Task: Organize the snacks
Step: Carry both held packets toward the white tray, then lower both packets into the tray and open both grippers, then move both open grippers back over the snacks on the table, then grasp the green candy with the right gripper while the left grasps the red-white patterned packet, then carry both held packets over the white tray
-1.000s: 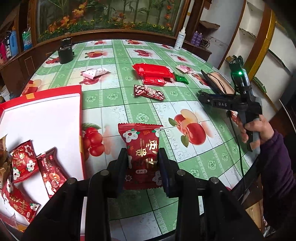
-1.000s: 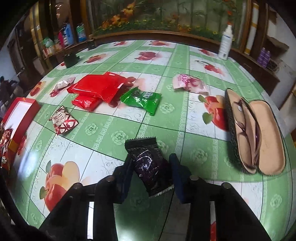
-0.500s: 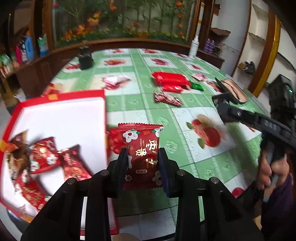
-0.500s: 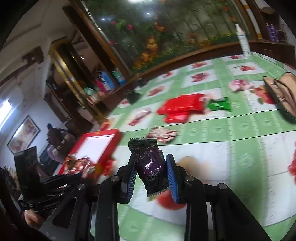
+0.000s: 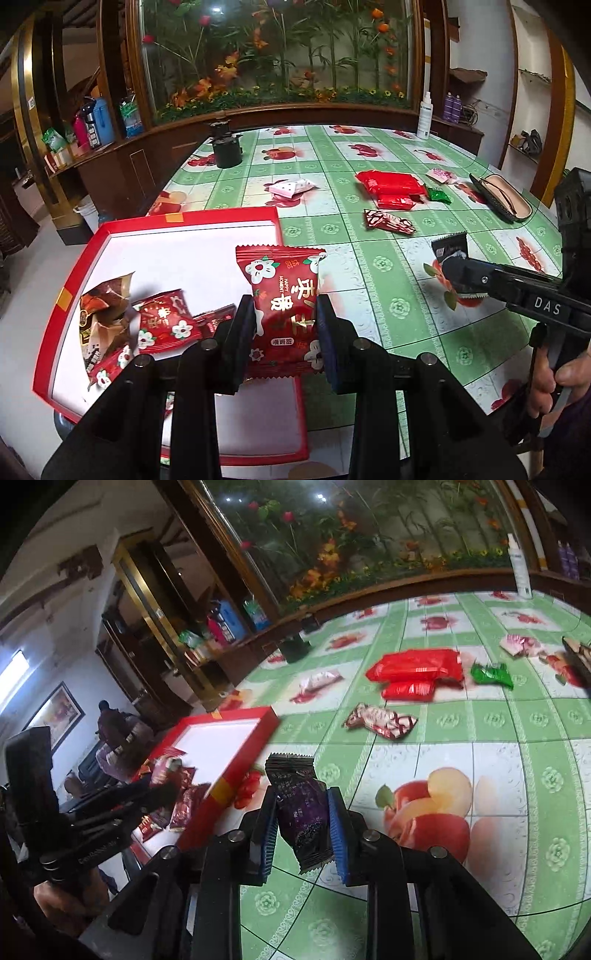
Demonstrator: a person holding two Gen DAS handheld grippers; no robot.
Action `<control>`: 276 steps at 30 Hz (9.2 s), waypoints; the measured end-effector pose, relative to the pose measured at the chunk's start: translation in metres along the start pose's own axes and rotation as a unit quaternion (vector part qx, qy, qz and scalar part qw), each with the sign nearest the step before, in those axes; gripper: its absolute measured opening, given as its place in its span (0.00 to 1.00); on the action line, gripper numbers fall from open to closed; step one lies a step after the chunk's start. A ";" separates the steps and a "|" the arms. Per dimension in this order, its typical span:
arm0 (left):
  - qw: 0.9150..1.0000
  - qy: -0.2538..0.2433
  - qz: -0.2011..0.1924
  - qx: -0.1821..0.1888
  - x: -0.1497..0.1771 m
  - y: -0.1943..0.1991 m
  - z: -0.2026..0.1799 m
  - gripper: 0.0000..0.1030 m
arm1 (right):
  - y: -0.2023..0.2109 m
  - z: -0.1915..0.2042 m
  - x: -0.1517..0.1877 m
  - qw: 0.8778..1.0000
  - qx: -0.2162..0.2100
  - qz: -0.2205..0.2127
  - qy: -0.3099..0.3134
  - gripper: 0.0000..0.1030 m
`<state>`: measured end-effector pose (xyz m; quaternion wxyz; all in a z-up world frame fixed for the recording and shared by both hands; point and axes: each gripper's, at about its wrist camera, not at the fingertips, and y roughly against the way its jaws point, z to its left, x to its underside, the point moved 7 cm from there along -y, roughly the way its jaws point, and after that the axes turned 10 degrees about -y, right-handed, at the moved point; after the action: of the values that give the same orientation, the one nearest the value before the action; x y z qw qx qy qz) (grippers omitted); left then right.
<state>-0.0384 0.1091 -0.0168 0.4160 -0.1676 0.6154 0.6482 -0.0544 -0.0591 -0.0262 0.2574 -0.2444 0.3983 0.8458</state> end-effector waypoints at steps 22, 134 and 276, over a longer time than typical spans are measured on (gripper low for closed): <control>0.999 0.021 -0.011 -0.046 0.013 0.006 0.038 0.30 | -0.024 0.062 0.014 0.997 -0.054 0.034 0.034 0.24; 0.997 -0.003 0.059 0.053 -0.061 -0.052 -0.072 0.79 | -0.077 -0.165 -0.147 0.968 0.195 0.069 0.142 0.44; 0.987 0.159 0.004 0.005 0.055 0.024 0.116 0.25 | -0.082 0.116 0.023 0.990 -0.128 0.038 0.034 0.33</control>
<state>-0.0554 0.2386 -0.0195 0.3113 -0.2643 0.6774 0.6119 -0.0441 0.0840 -0.0194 0.1775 -0.2885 0.3042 0.8904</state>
